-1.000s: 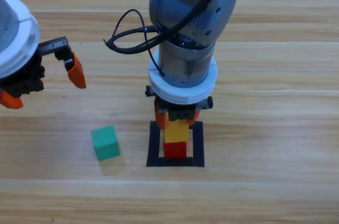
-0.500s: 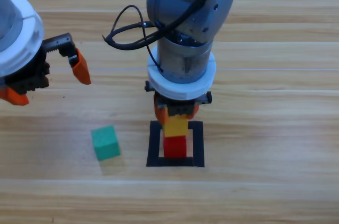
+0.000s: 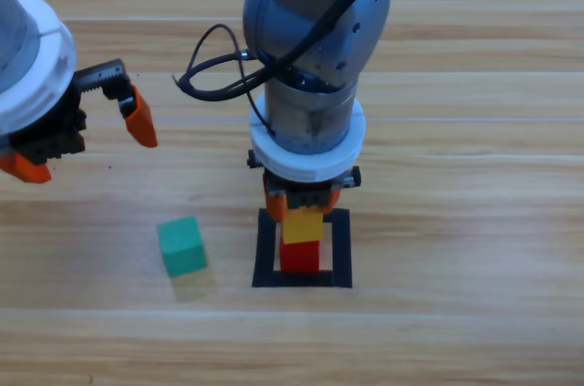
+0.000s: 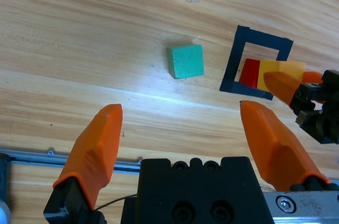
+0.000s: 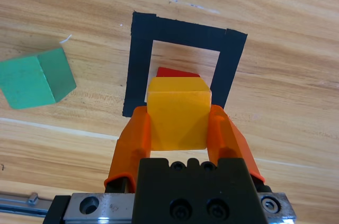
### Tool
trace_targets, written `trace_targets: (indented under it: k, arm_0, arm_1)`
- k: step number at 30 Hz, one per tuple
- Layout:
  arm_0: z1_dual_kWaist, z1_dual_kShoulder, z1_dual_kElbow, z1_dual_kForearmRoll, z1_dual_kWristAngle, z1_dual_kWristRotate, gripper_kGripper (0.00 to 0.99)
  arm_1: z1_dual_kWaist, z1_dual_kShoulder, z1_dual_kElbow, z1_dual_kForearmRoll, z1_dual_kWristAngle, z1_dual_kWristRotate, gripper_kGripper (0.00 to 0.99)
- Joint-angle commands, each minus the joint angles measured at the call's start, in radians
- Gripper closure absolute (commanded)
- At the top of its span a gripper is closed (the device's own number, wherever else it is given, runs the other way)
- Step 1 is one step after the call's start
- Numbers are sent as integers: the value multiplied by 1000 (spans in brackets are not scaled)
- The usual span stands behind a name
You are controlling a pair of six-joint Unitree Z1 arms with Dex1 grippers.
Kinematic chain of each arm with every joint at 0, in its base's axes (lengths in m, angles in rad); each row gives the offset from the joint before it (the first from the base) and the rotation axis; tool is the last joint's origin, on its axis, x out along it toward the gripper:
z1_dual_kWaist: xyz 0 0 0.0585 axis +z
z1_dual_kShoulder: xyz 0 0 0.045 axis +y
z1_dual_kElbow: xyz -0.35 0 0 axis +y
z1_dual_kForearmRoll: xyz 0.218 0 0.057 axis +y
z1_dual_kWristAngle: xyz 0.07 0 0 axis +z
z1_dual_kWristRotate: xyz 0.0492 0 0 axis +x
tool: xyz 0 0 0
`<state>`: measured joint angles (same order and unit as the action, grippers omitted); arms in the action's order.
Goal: Stack the blocks in the rectangular block: red at the bottom, yellow in the middle, green on top
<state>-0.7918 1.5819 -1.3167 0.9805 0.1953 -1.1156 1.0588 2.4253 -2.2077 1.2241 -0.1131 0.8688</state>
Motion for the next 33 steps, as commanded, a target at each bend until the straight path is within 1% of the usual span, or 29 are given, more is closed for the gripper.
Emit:
trace_targets:
  k: [1,2,3,5,6,7,8,13,17,20,22,23,24,25,26,27,29,30,32,33]
  arm_0:
    - [17,0,28,-13,-10,7,44]
    - [16,0,28,-13,-10,8,44]
    - [17,0,28,-13,-11,8,42]
    - [17,0,28,-16,-11,8,42]
    - [17,0,28,-16,-13,8,42]
    - [16,1,28,-17,-13,8,44]
    - [16,0,27,-19,-13,10,44]
    - [17,3,28,-25,-14,13,44]
    - [17,9,28,-33,-14,14,44]
    - [19,15,42,-71,-20,5,44]
    - [28,29,54,-97,-36,-13,45]
    - [28,33,63,-109,-39,-32,45]
    - [28,40,71,-122,-42,-47,45]
    - [28,46,74,-125,-45,-67,45]
    - [28,60,79,-129,-46,-101,45]
    - [28,72,80,-135,-51,-121,45]
    - [28,118,71,-140,-56,-151,45]
    - [28,144,63,-143,-60,-162,47]
    - [28,194,42,-143,-62,-173,47]
    - [28,219,33,-143,-63,-184,47]
  arm_1:
    - [23,63,-9,31,-10,9,861]
    - [23,60,-9,31,-10,9,788]
    - [24,57,-14,32,-10,6,692]
    - [30,52,-26,31,-11,3,383]
    - [32,51,-32,35,-14,3,212]
    - [35,47,-44,48,-25,3,22]
    - [41,44,-58,58,-37,3,1]
    - [76,-2,-122,83,-83,-17,0]
    - [89,-129,-110,83,-151,-50,0]
    - [84,-241,-57,71,-171,-102,0]
    - [55,-321,37,17,-169,-149,0]
    - [36,-377,131,-48,-165,-179,0]
    - [20,-439,229,-121,-155,-205,0]
    - [1,-509,355,-222,-131,-232,0]
    - [-25,-598,516,-356,-105,-260,0]
    - [-40,-641,591,-408,-100,-272,0]
    - [-85,-701,706,-459,-80,-317,0]
    - [-112,-723,757,-489,-56,-338,0]
    - [-172,-787,905,-611,10,-399,0]
    - [-194,-815,967,-660,38,-425,0]
